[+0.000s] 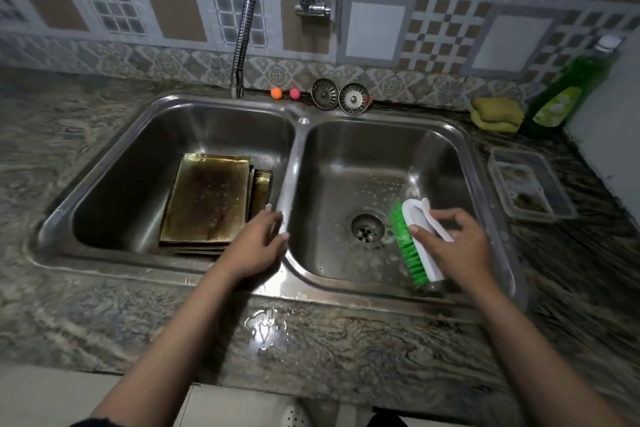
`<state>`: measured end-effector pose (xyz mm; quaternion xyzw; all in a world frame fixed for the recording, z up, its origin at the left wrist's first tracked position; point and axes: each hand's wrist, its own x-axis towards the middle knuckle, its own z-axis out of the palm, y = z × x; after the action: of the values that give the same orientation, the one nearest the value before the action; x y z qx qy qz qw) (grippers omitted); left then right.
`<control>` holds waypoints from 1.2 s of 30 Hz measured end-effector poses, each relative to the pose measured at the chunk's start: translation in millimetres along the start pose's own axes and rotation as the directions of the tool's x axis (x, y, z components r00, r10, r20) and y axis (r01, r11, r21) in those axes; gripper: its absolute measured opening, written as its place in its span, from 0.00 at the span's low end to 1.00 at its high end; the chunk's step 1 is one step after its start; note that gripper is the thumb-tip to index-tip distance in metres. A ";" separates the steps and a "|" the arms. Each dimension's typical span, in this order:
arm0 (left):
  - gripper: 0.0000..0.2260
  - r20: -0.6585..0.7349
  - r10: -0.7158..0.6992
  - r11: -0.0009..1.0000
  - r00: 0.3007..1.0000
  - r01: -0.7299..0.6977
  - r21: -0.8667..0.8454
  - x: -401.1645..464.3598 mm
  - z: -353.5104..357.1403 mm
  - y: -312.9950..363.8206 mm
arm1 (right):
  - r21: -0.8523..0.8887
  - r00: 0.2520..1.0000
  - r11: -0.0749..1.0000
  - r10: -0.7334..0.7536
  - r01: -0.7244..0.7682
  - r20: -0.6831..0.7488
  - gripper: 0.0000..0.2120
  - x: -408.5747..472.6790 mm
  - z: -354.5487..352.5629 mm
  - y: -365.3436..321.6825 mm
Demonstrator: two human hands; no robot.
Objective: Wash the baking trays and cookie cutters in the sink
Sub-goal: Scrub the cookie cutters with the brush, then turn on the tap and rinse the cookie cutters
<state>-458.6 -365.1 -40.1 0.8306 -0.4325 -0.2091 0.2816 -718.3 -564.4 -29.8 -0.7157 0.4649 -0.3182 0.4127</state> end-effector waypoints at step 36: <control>0.19 -0.318 0.147 0.982 0.936 -0.176 -0.065 -19.6 -64.0 23.3 | -0.426 0.967 0.869 -0.237 0.252 0.089 0.21 -2.2 49.9 -106.8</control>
<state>-445.4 -341.2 25.3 0.8009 -0.4392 -0.0710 0.4007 -634.2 -523.4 42.0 -0.8479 0.4226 -0.2443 0.2071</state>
